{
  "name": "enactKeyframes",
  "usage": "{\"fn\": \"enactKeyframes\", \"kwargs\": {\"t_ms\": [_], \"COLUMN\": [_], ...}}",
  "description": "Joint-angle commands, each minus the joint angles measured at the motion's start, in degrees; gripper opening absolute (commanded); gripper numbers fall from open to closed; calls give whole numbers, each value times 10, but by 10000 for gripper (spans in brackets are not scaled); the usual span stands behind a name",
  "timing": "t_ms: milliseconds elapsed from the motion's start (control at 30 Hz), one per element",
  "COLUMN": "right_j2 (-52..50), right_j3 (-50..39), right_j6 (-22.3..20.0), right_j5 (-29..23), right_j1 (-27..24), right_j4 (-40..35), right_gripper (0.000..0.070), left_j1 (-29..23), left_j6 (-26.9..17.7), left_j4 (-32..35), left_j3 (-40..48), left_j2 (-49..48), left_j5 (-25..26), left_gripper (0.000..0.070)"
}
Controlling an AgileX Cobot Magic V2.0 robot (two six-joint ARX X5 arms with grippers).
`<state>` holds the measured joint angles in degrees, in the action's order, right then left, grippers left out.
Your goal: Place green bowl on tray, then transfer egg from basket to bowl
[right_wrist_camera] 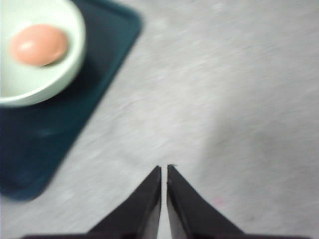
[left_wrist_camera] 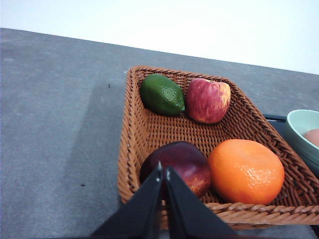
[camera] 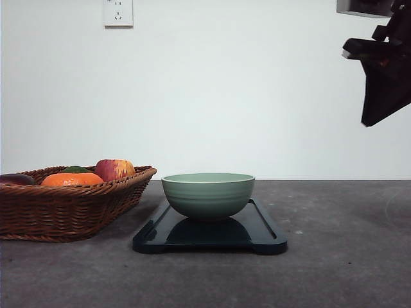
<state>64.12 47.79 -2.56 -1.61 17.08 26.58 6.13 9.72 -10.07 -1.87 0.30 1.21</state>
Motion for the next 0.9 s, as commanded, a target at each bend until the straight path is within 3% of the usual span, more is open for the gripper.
{"fn": "enactKeyframes", "kwargs": {"t_ms": [0,200,333,700,867], "right_j2": [-25,-164,-254,-527,-642], "right_j3": [-17,-175,-281,-463,-471], "right_j6": [-9,-5,-4,-4,-5], "right_j5": [-15,-14,-14,-15,-20], "right_j1": [-13,-66,-92,-107,-111], "right_j4": [-25,-170,-218,-235,-170], "right_gripper": [9,10,10,9,10], "left_j1": [0,0,0,0,0], "left_j6": [0,0,0,0,0], "left_j4": [9,9,9,9,9], "left_j3": [10,10,10,10,10], "left_j2": [-1,-1,-1,-1,-1], "left_j5": [-2,-2,-2,-2,-2], "left_gripper": [0,0,0,0,0]}}
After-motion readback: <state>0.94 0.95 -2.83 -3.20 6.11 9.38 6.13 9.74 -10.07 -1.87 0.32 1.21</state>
